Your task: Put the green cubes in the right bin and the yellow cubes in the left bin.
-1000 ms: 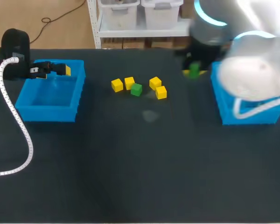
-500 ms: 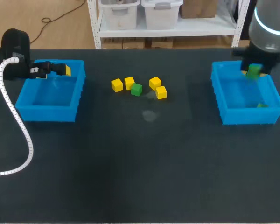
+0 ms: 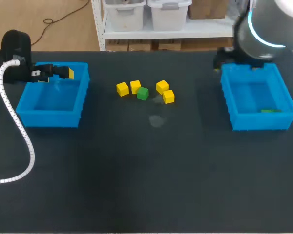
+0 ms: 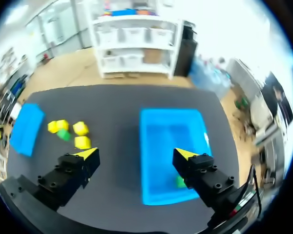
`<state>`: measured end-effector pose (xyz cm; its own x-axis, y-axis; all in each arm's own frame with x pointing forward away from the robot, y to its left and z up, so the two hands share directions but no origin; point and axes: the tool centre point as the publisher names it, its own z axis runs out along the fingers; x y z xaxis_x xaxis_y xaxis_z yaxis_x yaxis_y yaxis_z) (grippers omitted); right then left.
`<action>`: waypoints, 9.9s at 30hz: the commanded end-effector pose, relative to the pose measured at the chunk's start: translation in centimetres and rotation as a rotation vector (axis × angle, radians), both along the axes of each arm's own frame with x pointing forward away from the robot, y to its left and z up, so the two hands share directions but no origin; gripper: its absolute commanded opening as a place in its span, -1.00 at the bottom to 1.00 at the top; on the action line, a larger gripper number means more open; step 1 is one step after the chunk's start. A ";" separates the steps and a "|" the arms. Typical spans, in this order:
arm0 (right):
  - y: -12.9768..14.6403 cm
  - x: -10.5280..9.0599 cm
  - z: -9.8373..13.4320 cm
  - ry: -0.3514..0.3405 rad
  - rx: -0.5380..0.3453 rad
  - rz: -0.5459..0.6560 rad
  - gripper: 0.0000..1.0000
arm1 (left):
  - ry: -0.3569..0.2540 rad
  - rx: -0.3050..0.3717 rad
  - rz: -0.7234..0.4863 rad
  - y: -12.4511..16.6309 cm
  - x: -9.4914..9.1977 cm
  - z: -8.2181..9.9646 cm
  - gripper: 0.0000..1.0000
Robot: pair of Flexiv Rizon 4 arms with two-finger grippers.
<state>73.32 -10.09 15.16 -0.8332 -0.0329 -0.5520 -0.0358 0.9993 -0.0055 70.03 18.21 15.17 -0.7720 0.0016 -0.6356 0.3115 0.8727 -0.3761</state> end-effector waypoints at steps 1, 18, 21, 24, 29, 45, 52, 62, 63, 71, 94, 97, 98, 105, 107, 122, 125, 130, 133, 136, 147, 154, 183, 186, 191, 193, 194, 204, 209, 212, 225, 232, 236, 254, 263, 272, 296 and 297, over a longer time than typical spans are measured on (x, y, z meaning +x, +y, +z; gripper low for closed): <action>6.8 2.7 1.5 -0.002 -0.124 0.308 1.00 | -0.007 -0.009 -0.006 0.2 0.0 -0.2 1.00; 22.7 4.8 -2.4 0.159 -0.395 0.957 1.00 | -0.007 -0.009 -0.006 0.2 0.0 -0.2 1.00; 22.8 5.0 -3.4 0.182 -0.382 0.936 1.00 | -0.007 -0.009 -0.006 0.2 0.0 -0.2 1.00; 22.1 5.1 -3.2 0.130 -0.293 0.902 1.00 | -0.007 -0.009 -0.006 0.2 0.0 -0.2 1.00; 21.7 5.0 -2.7 0.111 -0.291 0.867 1.00 | -0.007 -0.009 -0.006 0.2 0.0 -0.2 1.00; 20.1 4.2 -6.8 0.241 -0.248 0.825 1.00 | -0.007 -0.009 -0.006 0.2 0.0 -0.2 1.00; 21.5 3.6 -9.5 0.290 -0.257 0.864 1.00 | -0.007 -0.009 -0.006 0.2 0.0 -0.2 1.00; 22.5 4.0 -12.3 0.334 -0.238 0.905 1.00 | -0.007 -0.009 -0.006 0.2 0.0 -0.2 1.00; 22.5 4.2 -12.4 0.333 -0.240 0.907 1.00 | -0.007 -0.009 -0.006 0.2 0.0 -0.2 1.00; 22.3 5.7 -13.3 0.338 -0.258 0.898 1.00 | -0.007 -0.009 -0.006 0.2 0.0 -0.2 1.00; 22.5 5.3 -16.3 0.401 -0.234 0.892 1.00 | -0.007 -0.009 -0.006 0.2 0.0 -0.2 1.00; 22.6 5.2 -16.6 0.407 -0.232 0.894 1.00 | -0.007 -0.009 -0.006 0.2 0.0 -0.2 1.00; 22.7 5.2 -16.6 0.408 -0.233 0.894 1.00 | -0.007 -0.009 -0.006 0.2 0.0 -0.2 1.00; 22.5 5.3 -17.2 0.419 -0.247 0.866 -1.00 | -0.007 -0.009 -0.006 0.2 0.0 -0.2 1.00; 22.4 5.3 -17.2 0.416 -0.249 0.860 -1.00 | -0.007 -0.009 -0.006 0.2 0.0 -0.2 1.00; 19.3 6.7 -10.4 0.222 -0.248 0.751 -1.00 | -0.007 -0.009 -0.006 0.2 0.0 -0.2 1.00; 17.2 7.1 -8.1 0.168 -0.241 0.692 -1.00 | -0.007 -0.009 -0.006 0.2 0.0 -0.2 1.00; 12.6 7.7 -5.5 0.115 -0.234 0.554 -1.00 | -0.007 -0.009 -0.006 0.2 0.0 -0.2 1.00; 9.4 7.9 -4.5 0.100 -0.217 0.465 -1.00 | -0.007 -0.009 -0.006 0.2 0.0 -0.2 1.00; 6.0 8.0 -4.0 0.095 -0.185 0.381 -1.00 | -0.007 -0.009 -0.006 0.2 0.0 -0.2 1.00; -4.0 6.8 -5.9 0.110 0.036 0.128 -1.00 | -0.007 -0.009 -0.006 0.2 0.0 -0.2 1.00; -8.1 5.2 -5.9 0.081 0.098 0.017 -1.00 | -0.007 -0.009 -0.006 0.2 0.0 -0.2 1.00; -8.0 4.0 -8.8 0.063 0.119 0.023 1.00 | -0.007 -0.009 -0.006 0.2 0.0 -0.2 1.00; -8.0 4.0 -8.8 0.063 0.119 0.023 1.00 | 0.003 0.136 0.006 1.2 -0.2 -0.1 1.00; -8.0 4.0 -8.8 0.063 0.119 0.023 1.00 | -0.007 0.219 -0.073 -0.4 0.1 0.8 1.00; -8.0 4.0 -8.8 0.063 0.119 0.023 1.00 | -0.015 0.236 -0.112 -1.8 0.5 1.0 1.00; -8.0 4.0 -8.8 0.063 0.119 0.023 1.00 | -0.024 0.267 -0.144 -2.8 0.8 1.2 1.00; -8.0 4.0 -8.8 0.063 0.119 0.023 1.00 | 0.076 0.537 -0.384 -9.0 3.9 -2.3 1.00; -8.0 4.0 -8.8 0.063 0.119 0.023 1.00 | 0.146 0.575 -0.414 -9.8 6.0 -4.3 1.00; -8.0 4.0 -8.8 0.063 0.119 0.023 1.00 | 0.168 0.581 -0.429 -10.2 7.1 -5.0 1.00; -8.0 4.0 -8.8 0.063 0.119 0.023 1.00 | 0.288 0.599 -0.523 -12.1 7.9 -8.6 1.00; -8.0 4.0 -8.8 0.063 0.119 0.023 1.00 | 0.315 0.611 -0.519 -12.4 8.7 -10.4 1.00; -8.0 4.0 -8.8 0.063 0.119 0.023 1.00 | 0.315 0.625 -0.507 -12.5 8.9 -11.5 1.00; -8.0 4.0 -8.8 0.063 0.119 0.023 1.00 | 0.218 0.673 -0.464 -13.3 10.6 -15.1 1.00; -8.0 4.0 -8.8 0.063 0.119 0.023 1.00 | 0.135 0.714 -0.455 -13.8 11.2 -16.8 1.00; -8.0 4.0 -8.8 0.063 0.119 0.023 1.00 | 0.106 0.753 -0.397 -13.1 11.5 -17.7 -1.00; -8.0 4.0 -8.8 0.063 0.119 0.023 1.00 | -0.222 0.438 -0.138 -8.8 4.8 -0.4 -1.00; -8.0 4.0 -8.8 0.063 0.119 0.023 1.00 | -0.218 0.418 -0.103 -7.9 4.4 0.5 -1.00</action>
